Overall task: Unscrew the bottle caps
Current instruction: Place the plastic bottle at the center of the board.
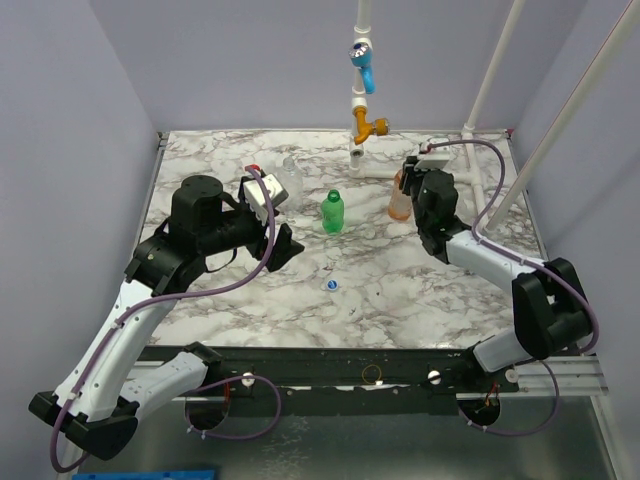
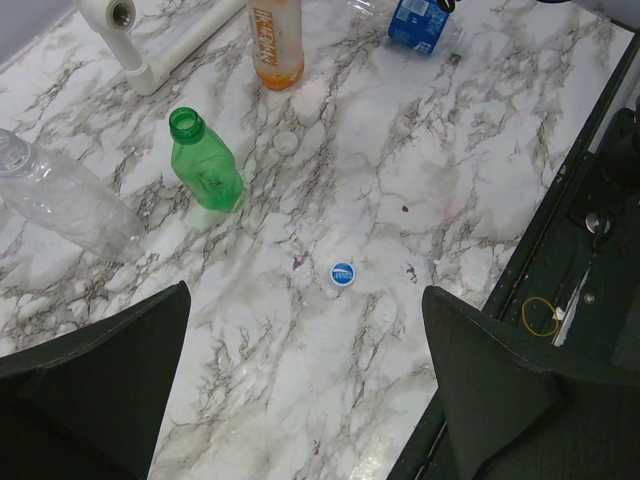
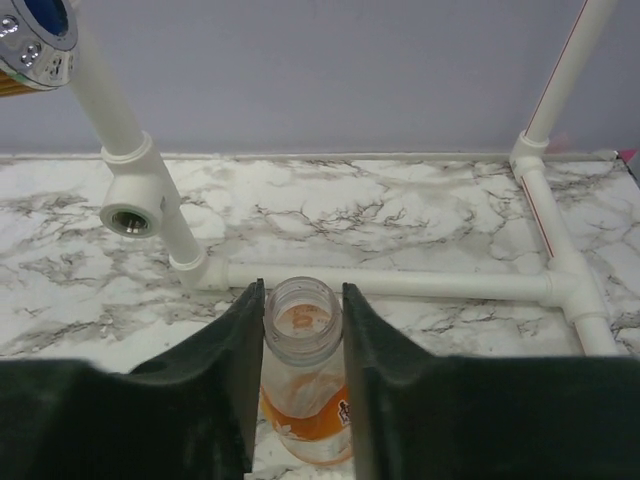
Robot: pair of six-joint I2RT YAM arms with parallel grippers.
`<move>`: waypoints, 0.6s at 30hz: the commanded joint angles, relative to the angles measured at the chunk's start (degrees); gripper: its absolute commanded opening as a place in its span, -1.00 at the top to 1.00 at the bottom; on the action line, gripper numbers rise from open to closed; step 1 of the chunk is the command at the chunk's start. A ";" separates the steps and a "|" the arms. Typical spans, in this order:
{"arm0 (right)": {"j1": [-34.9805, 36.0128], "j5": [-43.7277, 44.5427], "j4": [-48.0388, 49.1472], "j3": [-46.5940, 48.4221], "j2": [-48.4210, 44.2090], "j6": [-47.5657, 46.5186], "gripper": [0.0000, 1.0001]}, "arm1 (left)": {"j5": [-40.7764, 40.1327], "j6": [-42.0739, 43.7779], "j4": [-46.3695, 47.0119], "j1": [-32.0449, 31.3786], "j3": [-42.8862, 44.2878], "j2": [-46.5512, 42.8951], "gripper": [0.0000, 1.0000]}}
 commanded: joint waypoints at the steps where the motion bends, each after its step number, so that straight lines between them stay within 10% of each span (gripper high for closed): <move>1: -0.20 -2.24 -0.56 -2.28 -1.98 -1.26 0.15 | 2.10 -1.02 0.18 -0.08 0.91 -0.19 -0.98; 18: -0.24 -2.45 -8.07 0.45 -8.87 -0.23 -0.75 | 3.62 -1.43 0.60 -0.08 1.57 0.05 -0.97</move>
